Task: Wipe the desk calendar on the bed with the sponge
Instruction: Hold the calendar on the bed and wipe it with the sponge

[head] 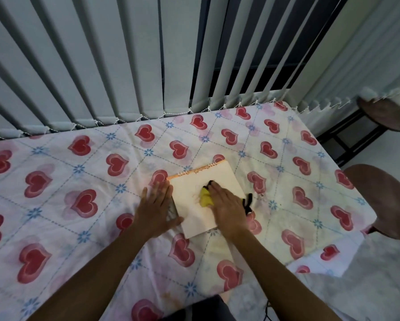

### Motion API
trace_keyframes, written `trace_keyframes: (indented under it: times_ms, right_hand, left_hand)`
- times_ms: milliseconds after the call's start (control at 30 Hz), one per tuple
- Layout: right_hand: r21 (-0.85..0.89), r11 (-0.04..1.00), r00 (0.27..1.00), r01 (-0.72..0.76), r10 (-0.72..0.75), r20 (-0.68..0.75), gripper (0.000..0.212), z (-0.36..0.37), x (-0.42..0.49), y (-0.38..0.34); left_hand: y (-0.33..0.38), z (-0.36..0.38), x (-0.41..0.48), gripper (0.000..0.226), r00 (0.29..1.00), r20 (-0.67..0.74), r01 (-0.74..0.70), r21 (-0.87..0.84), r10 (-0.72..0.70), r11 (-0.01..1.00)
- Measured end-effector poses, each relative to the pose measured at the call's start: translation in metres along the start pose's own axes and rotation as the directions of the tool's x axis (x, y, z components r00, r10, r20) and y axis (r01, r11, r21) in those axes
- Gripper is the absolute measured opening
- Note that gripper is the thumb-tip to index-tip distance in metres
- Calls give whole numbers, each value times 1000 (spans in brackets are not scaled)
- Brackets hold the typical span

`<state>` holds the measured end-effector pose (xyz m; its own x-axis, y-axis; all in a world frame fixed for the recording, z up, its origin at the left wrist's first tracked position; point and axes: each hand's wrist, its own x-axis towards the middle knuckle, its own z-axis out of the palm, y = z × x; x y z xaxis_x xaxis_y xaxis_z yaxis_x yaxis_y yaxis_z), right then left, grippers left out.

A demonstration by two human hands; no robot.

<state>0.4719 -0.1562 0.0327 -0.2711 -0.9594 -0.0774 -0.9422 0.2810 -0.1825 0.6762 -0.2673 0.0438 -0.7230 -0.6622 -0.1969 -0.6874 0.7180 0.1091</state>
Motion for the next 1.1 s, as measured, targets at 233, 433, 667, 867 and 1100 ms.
trace_keyframes:
  times_ms: [233,433,667,867,1100]
  right_hand:
    - [-46,997,998,-67,67,-12,60,-14,-27,8]
    - [-66,992,993,106,-102,57,58,-22,2,26]
    - [-87,983,979,-160,170,116,56,-31,73,29]
    - [-68,996,997,-65,67,33,65,-26,-26,68]
    - [-49,948,949,315,-314,31,53,-37,39,21]
  left_hand:
    - [-3,8,4,117,1000,-6,0,-51,0,999]
    - [-8,19,9,128,1000,23,20,-59,-19,998]
    - [-9,24,9,125,1000,13,14,-90,-13,996]
    - [-10,28,11,126,999,20,30,-89,-28,996]
    - [-11,34,13,117,1000,-9,14,-113,-15,994]
